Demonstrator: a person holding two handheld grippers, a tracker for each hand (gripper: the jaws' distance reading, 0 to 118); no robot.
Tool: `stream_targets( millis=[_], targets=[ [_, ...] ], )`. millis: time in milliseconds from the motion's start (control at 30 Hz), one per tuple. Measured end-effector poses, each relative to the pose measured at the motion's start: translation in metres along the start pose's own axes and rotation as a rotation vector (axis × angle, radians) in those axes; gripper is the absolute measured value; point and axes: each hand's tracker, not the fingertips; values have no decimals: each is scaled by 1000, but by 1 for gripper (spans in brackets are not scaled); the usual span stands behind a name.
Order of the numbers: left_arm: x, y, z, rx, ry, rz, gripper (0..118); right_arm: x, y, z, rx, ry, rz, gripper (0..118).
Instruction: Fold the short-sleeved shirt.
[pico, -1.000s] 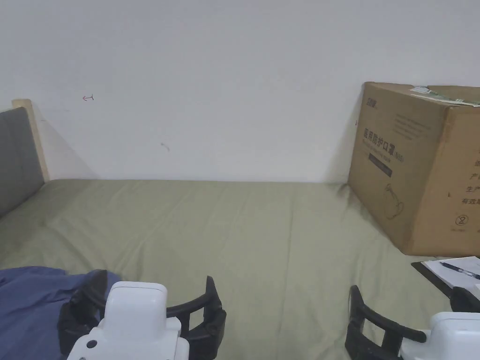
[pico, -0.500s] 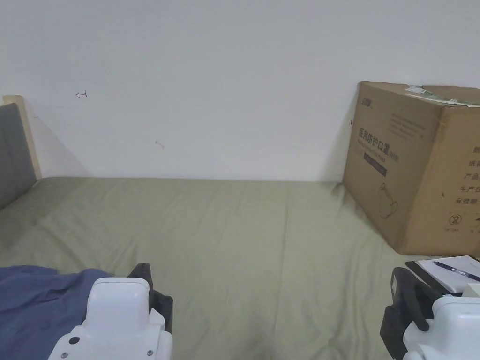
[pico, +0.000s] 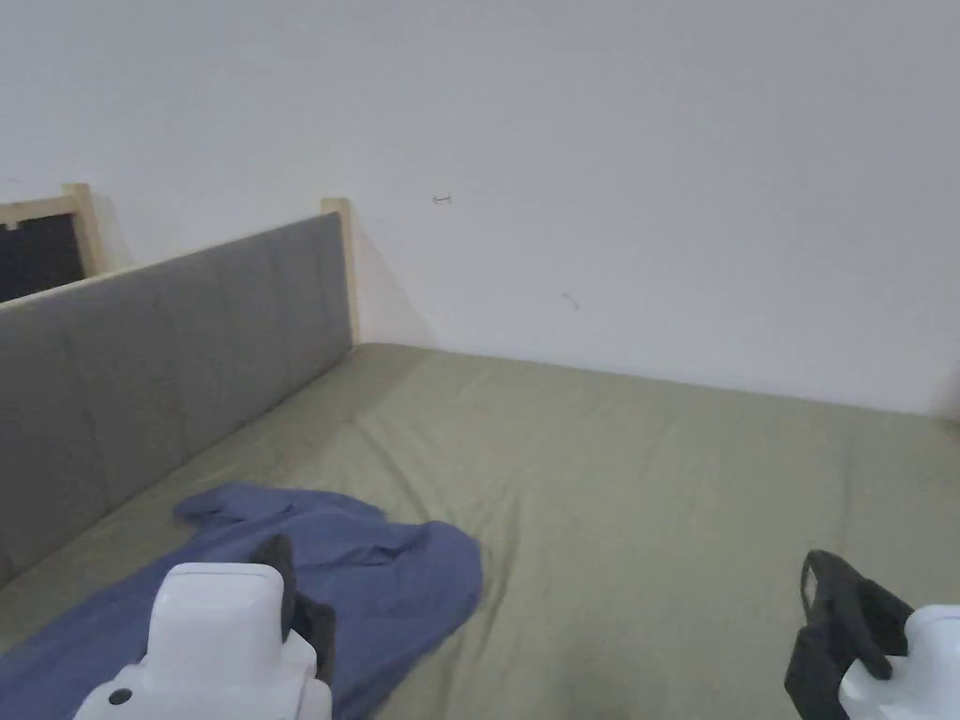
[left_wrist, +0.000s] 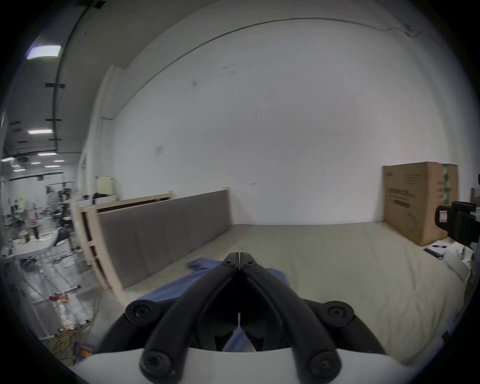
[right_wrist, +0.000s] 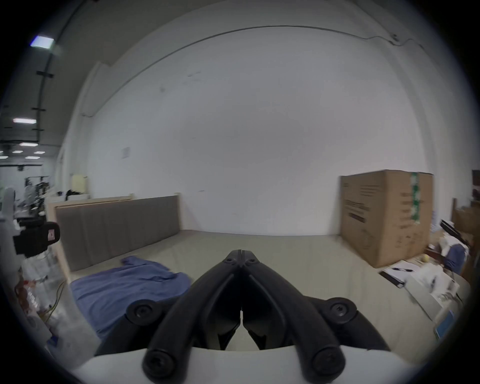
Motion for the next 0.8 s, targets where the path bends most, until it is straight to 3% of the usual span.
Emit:
stream_targets(
  millis=[67, 167, 367, 467, 567, 667, 700, 733, 767, 800],
  targets=[
    [-18, -4, 0, -8, 34, 7, 0, -23, -2, -7, -7, 54, 29, 0],
    [-29, -12, -2, -24, 66, 14, 0, -37, -6, -14, -24, 130, 4, 0],
    [-37, -17, -33, -83, 51, 69, 0, -23, -12, -25, -84, 154, -34, 0],
    [-56, 4, -88, -166, -18, 192, 0, -7, -15, -33, -150, 118, -18, 0],
    [-74, 9, -175, -303, -96, 226, 0, 10, -21, -40, -188, 91, -30, 0],
    [-74, -22, -276, -614, -124, 68, 2, 25, -32, -53, -252, 64, -58, 0],
    [-72, -42, -309, -773, -174, 13, 12, 29, -38, -59, -285, 56, -72, 0],
    [-71, -63, -333, -892, -225, 4, 29, 32, -44, -66, -315, 46, -83, 0],
    [-70, -83, -352, -965, -259, 38, 64, 35, -50, -73, -344, 34, -90, 0],
    [-70, -103, -368, -1039, -257, 81, 90, 37, -57, -80, -372, 23, -97, 0]
  ],
)
